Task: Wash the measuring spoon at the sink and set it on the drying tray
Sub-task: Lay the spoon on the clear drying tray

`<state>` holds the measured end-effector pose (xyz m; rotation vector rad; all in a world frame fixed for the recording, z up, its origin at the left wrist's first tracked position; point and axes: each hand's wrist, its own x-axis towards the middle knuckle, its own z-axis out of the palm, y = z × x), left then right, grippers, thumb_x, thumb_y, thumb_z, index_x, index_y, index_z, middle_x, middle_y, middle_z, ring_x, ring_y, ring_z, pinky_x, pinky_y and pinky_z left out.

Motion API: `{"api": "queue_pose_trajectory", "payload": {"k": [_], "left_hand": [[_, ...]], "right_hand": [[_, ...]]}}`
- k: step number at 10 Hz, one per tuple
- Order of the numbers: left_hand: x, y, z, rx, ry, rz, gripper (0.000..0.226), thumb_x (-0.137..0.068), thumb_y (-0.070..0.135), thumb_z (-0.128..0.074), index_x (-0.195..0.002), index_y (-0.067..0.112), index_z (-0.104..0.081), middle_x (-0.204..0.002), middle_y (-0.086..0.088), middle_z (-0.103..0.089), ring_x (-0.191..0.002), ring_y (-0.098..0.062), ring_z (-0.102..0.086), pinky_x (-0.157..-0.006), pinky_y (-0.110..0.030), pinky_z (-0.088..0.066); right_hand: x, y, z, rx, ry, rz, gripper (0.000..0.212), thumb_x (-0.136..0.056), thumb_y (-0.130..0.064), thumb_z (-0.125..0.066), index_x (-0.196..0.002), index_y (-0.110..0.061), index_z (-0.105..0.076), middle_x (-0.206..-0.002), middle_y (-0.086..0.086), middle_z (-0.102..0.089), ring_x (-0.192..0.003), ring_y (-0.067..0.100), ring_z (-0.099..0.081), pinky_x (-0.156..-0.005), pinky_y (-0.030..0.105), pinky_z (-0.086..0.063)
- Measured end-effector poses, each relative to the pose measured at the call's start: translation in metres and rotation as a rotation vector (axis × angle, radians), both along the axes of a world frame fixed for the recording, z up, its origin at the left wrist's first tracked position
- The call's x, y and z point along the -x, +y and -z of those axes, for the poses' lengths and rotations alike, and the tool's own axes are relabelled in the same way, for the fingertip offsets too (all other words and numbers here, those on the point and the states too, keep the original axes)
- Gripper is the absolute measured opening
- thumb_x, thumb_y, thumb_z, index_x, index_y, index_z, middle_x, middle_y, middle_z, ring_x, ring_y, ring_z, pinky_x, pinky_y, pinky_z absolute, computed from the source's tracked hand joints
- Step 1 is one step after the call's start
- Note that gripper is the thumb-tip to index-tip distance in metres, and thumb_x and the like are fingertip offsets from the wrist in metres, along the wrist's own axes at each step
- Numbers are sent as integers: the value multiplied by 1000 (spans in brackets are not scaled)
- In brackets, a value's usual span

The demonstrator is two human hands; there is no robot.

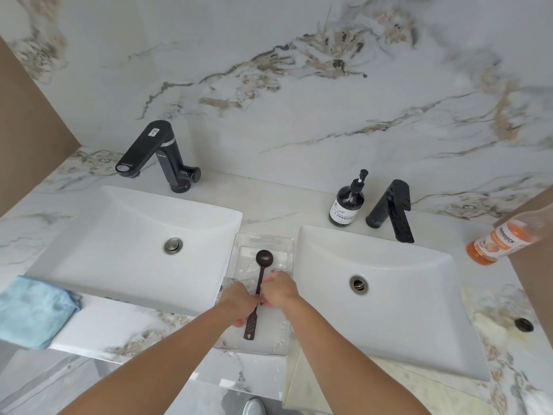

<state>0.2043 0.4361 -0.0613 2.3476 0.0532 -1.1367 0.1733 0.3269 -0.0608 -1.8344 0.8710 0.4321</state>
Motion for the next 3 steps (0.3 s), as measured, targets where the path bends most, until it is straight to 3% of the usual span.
{"api": "queue_pose_trajectory", "payload": {"k": [1,2,3], "left_hand": [[-3,1,-9,-18,-27,23,30,-90,25,-53,-95,-1,-65,-92,-18,-76,-80,-32,-76,-70,-41,-64],[-11,-5,-19,-84,-36,180,24,-90,26,-50,-82,5,-59,-83,-13,-71,-72,-30,-71,-67,-40,-64],[-19,-19,-39,-94,-88,279,28,-91,29,-48,-104,5,-57,-91,-10,-64,-69,-22,-67,-54,-30,-57]], "right_hand": [[6,-5,-10,-42,4,39,37,-89,-1,-44,-117,-5,-67,-117,17,-69,-101,35,-72,-89,43,-60],[14,-17,-24,-121,-6,78,35,-93,-1,-45,-119,-10,-65,-122,16,-68,-94,30,-72,-82,37,-62],[29,-30,-45,-180,5,50,29,-95,-6,-52,-120,-11,-65,-110,12,-73,-77,24,-70,-65,28,-60]]}}
